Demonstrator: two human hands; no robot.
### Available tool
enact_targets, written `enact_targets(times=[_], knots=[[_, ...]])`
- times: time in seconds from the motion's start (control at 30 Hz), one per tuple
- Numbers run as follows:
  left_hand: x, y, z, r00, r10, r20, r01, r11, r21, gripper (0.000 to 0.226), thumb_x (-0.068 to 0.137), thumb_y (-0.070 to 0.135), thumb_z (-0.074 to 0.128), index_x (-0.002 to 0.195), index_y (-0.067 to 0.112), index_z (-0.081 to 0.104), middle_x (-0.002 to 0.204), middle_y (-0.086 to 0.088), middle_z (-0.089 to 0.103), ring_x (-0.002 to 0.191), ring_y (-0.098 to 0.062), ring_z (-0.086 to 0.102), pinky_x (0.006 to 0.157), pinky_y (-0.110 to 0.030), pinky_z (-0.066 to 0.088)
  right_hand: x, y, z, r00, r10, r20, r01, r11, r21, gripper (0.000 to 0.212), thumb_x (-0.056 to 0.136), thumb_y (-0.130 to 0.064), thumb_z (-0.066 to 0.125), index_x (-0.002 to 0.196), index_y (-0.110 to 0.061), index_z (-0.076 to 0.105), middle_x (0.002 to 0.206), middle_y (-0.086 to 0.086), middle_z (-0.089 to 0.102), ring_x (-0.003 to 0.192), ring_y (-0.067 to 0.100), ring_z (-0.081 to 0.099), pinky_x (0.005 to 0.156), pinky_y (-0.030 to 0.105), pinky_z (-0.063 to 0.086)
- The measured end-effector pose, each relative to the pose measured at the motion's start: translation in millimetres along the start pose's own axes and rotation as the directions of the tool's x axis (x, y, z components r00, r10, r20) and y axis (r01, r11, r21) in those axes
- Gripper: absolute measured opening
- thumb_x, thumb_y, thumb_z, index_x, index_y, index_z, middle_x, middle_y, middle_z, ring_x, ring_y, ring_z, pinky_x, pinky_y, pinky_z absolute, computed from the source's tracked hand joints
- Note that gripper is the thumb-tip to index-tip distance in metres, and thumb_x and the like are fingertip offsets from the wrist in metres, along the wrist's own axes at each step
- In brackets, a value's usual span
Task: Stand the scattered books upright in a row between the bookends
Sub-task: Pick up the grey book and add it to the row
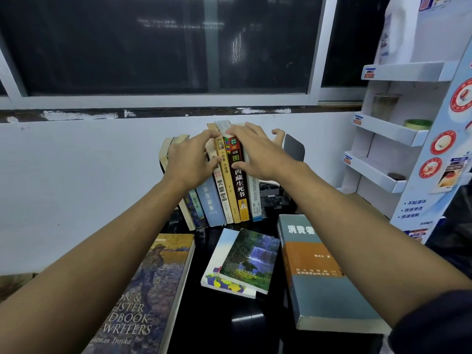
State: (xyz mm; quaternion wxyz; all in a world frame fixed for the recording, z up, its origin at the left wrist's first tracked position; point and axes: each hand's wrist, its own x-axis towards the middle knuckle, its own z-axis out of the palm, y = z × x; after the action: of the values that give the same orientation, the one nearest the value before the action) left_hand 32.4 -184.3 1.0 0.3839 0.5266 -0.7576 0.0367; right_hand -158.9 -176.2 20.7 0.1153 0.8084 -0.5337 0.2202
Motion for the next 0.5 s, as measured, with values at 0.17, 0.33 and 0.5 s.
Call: enact_targets(times=[0.17, 0.33, 0.5], knots=[[-24, 21, -7, 0.992, 0.086, -0.087, -0.096, 0.988, -0.121, 0.044, 0.092, 0.029, 0.065, 0.134, 0.035, 0.052, 0.139, 0.008, 0.052, 0.131, -0.015, 0.046, 0.111, -0.057, 0.034, -44, 14, -11, 0.998, -0.047, -0.037, 0.048, 0.998, 0.036, 0.084, 0.094, -0.049, 0.065, 0.16, -0.032, 0.016, 0.168, -0.008, 0.012, 0.153, 0.01, 0.007, 0.116, 0.049, 0.009], [-66, 53, 4, 0.985, 0.171, 0.038, -0.153, 0.946, -0.286, 0.031, 0.096, 0.03, 0.064, 0.127, 0.027, 0.06, 0.13, 0.009, 0.055, 0.126, -0.011, 0.048, 0.11, -0.045, 0.04, -115, 38, -25, 0.996, -0.004, 0.093, -0.003, 0.997, 0.078, 0.066, 0.096, -0.056, 0.057, 0.153, -0.037, 0.029, 0.159, -0.014, 0.03, 0.145, 0.006, 0.018, 0.113, 0.041, 0.016], [-103, 78, 30, 0.929, 0.185, 0.321, -0.095, 0.956, -0.276, 0.045, 0.095, 0.051, 0.06, 0.137, 0.036, 0.051, 0.138, 0.01, 0.051, 0.134, -0.012, 0.041, 0.114, -0.039, 0.035, -177, 69, -27, 0.97, 0.095, 0.222, -0.114, 0.991, 0.074, 0.059, 0.096, -0.063, 0.051, 0.148, -0.04, 0.036, 0.154, -0.015, 0.037, 0.142, 0.006, 0.026, 0.107, 0.035, 0.017]])
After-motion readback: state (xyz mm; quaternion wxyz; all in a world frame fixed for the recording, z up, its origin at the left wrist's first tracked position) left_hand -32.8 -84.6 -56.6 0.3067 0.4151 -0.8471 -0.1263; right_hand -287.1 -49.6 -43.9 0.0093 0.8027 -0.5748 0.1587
